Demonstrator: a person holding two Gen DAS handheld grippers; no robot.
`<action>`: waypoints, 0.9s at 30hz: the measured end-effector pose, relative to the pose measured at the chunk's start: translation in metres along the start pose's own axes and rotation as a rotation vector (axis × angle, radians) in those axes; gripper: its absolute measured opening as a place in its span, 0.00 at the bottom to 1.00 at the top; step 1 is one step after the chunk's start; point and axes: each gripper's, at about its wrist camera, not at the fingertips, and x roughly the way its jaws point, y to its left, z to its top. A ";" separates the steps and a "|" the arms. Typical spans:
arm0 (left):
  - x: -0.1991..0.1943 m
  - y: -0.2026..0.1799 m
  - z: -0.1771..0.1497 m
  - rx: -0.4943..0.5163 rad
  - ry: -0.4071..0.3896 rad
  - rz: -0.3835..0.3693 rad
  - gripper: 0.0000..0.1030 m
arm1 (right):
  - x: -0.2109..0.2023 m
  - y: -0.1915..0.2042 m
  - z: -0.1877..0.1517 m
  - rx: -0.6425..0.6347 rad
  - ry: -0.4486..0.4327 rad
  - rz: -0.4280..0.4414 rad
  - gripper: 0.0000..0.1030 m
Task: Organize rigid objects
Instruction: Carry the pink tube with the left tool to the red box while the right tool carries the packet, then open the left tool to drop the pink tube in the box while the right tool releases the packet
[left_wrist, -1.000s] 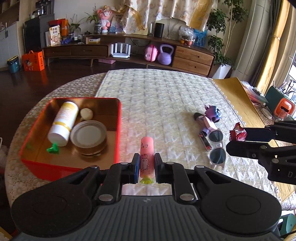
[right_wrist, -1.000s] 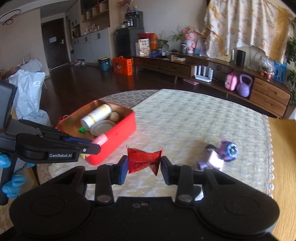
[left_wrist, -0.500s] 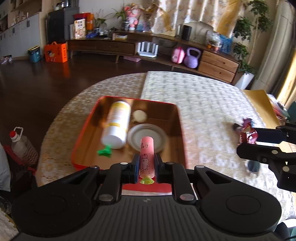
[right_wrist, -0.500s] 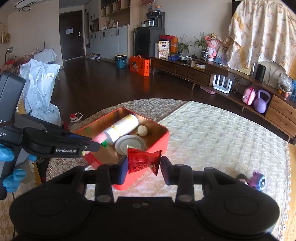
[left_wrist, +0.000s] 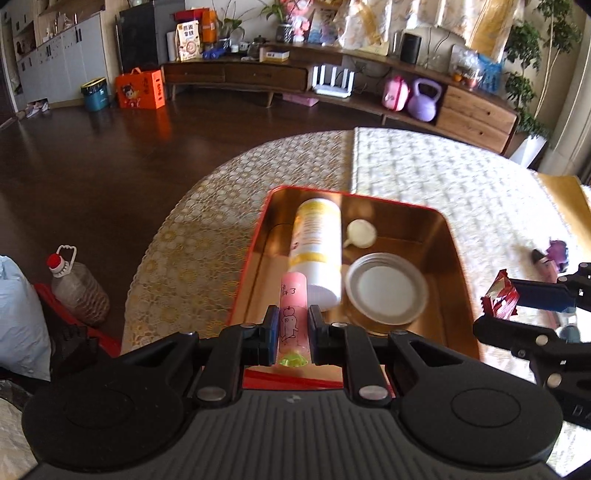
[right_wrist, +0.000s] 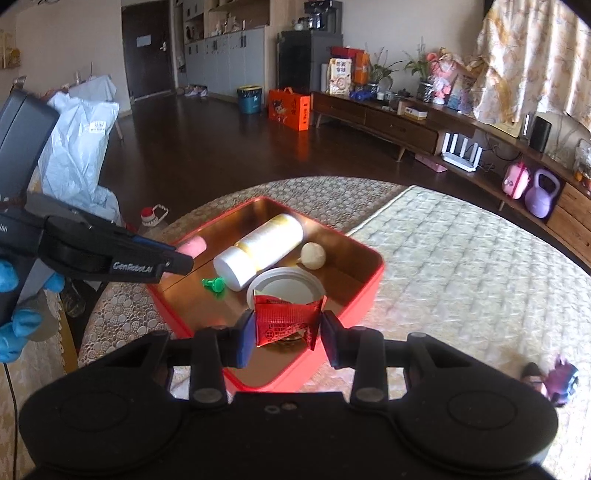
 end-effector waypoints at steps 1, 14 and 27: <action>0.004 0.001 0.001 0.003 0.008 0.005 0.15 | 0.005 0.003 0.001 -0.002 0.006 0.002 0.36; 0.035 0.009 0.003 -0.004 0.057 0.035 0.15 | 0.046 0.025 0.007 -0.012 0.110 0.032 0.36; 0.047 0.009 0.004 -0.047 0.108 -0.002 0.15 | 0.052 0.022 0.003 0.038 0.144 0.051 0.40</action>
